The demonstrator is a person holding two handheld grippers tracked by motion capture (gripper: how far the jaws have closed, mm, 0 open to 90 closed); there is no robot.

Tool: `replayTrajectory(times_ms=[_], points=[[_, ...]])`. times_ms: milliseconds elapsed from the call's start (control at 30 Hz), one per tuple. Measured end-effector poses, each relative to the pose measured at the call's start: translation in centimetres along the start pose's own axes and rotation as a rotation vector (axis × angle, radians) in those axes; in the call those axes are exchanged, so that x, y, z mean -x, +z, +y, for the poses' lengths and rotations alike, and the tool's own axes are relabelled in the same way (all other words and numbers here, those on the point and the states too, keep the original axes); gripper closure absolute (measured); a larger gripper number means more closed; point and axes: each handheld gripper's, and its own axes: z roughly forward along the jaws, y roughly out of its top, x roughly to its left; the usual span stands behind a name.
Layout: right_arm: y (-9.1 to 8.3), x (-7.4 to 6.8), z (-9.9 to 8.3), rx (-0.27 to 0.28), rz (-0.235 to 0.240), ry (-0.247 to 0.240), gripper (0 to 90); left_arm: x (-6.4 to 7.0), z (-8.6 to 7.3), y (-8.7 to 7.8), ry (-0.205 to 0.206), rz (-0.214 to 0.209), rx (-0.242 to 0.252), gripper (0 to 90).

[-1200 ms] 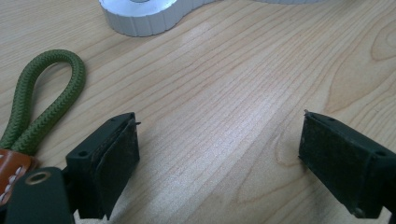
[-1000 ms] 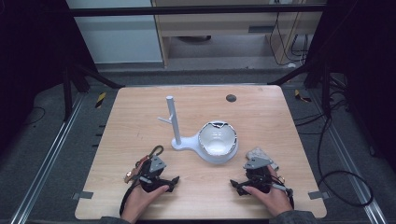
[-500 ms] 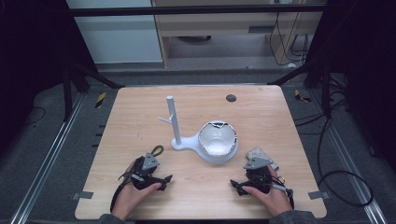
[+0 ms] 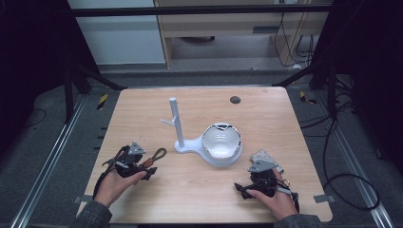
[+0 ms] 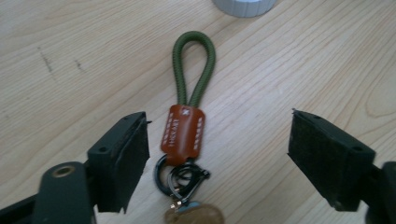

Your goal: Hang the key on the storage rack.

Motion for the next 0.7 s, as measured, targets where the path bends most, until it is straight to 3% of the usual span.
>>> replayTrajectory(times_ms=[200,300,700], points=[[0.0,0.0,0.0,0.0,0.002,-0.001,2.3,-1.2,0.6,0.0,0.015,-0.031,-0.064,29.4],[0.0,0.0,0.0,0.001,0.002,-0.002,2.3,-1.6,1.0,0.8,0.046,-0.048,-0.128,33.9],[0.0,0.0,0.0,0.0,0.002,-0.002,2.3,-2.6,1.7,2.2,0.113,-0.077,-0.214,52.9]])
